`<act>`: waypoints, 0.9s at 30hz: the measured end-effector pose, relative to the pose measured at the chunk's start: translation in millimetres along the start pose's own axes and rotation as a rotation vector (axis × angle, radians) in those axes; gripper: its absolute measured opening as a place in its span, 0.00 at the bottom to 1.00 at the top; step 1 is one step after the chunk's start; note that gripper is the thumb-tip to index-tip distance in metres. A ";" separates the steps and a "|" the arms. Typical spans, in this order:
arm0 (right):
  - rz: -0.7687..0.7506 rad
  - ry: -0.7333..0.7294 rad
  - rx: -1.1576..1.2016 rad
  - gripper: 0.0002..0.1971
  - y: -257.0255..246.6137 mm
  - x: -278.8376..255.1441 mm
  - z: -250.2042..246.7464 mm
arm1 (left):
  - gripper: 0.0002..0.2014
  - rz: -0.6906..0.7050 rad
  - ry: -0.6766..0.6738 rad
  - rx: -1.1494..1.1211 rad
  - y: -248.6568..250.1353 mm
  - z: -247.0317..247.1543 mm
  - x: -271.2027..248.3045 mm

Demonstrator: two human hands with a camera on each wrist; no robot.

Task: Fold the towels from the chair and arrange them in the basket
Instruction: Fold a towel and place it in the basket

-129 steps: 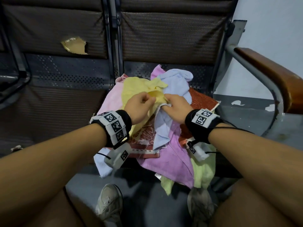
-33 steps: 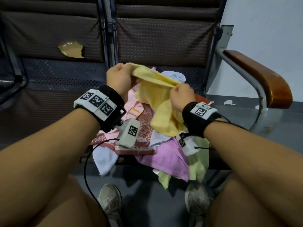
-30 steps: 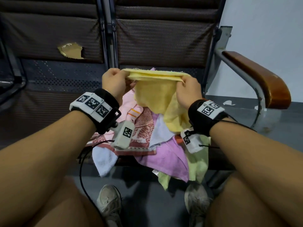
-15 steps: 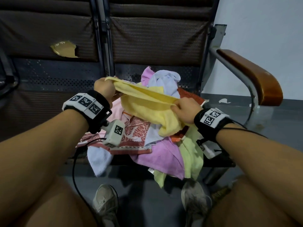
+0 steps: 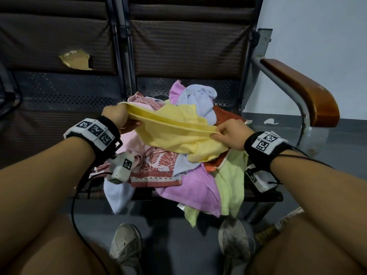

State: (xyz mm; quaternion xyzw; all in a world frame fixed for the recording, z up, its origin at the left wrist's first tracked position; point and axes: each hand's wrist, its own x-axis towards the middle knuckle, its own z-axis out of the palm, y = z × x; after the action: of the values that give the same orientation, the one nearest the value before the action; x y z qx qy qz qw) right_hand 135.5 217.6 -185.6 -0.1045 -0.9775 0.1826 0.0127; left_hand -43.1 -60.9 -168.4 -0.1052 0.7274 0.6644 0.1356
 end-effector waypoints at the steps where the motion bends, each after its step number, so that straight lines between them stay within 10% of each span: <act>1: 0.004 0.006 0.000 0.21 0.6 -0.1 -0.2 | 0.11 -0.011 -0.007 0.010 -0.1 -0.9 0.9; 9: 0.078 0.205 0.192 0.11 5.0 4.7 -6.0 | 0.06 0.107 -0.031 0.005 -8.9 -1.6 8.7; 17: 0.160 0.473 0.133 0.24 14.2 11.5 -20.7 | 0.06 0.199 -0.331 0.018 7.3 -5.0 -3.3; 22: 0.073 0.338 0.169 0.15 16.3 6.4 -33.6 | 0.17 0.597 -0.147 0.772 -0.6 -11.8 -0.8; 27: 0.043 0.044 0.023 0.07 7.5 -4.2 -53.9 | 0.16 0.692 0.011 0.594 9.3 -18.5 1.0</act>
State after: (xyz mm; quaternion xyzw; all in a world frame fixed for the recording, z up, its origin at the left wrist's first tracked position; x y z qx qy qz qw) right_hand 144.5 242.6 -138.0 -0.1294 -0.9723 0.1919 0.0318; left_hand -48.2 -78.4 -158.5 0.1840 0.8795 0.4326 -0.0739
